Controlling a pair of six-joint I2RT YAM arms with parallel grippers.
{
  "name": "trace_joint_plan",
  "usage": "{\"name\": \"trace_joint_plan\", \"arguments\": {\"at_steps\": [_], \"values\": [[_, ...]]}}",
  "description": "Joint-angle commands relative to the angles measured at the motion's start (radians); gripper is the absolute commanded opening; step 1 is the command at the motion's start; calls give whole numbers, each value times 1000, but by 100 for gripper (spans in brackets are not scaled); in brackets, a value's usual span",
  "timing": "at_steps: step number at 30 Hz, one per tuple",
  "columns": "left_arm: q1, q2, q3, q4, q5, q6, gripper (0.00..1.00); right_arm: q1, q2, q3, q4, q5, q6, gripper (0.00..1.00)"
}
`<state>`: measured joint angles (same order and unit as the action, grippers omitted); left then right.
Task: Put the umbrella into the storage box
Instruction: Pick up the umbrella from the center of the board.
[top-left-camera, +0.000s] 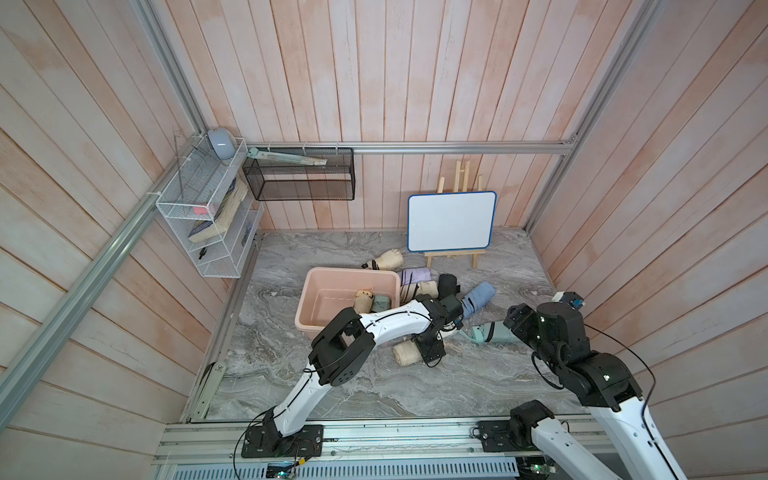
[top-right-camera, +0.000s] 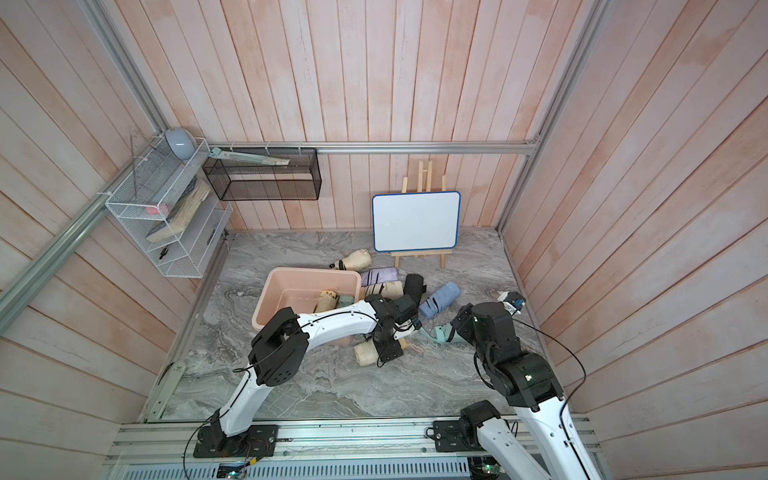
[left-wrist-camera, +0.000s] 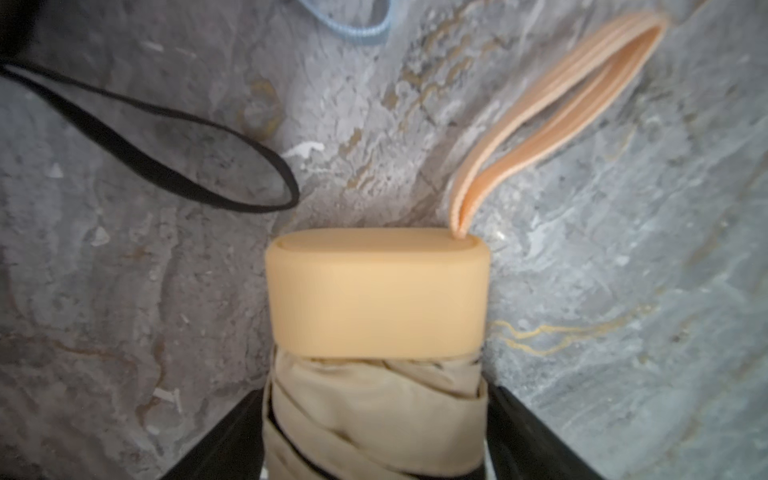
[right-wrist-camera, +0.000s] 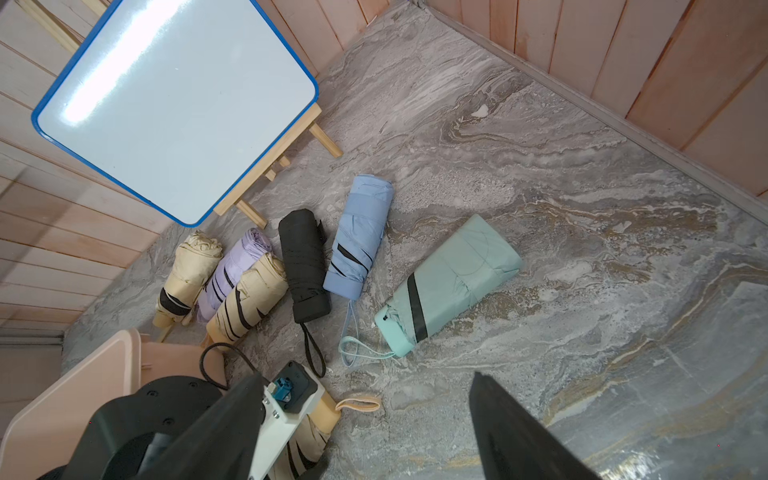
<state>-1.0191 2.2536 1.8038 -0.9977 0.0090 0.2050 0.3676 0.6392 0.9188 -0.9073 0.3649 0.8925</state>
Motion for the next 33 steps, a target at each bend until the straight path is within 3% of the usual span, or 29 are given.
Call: {"name": "trace_joint_plan", "arguments": {"at_steps": [1,10,17,29,33], "values": [[8,14,10,-16,28,0,80,-5,2,-9,21,-3,-11,84],[5,-13,-15,3,7,-16,56,-5,-17,-28,17,-13,-4,83],[-28,-109,-58,23,-20,-52,51,-5,-28,-56,16,-36,14,82],[-47,-504,-221,77,30,-235,47,-5,-22,-115,59,-65,46,81],[-11,-667,-285,103,101,-332,47,-5,6,-134,99,-81,48,81]]}}
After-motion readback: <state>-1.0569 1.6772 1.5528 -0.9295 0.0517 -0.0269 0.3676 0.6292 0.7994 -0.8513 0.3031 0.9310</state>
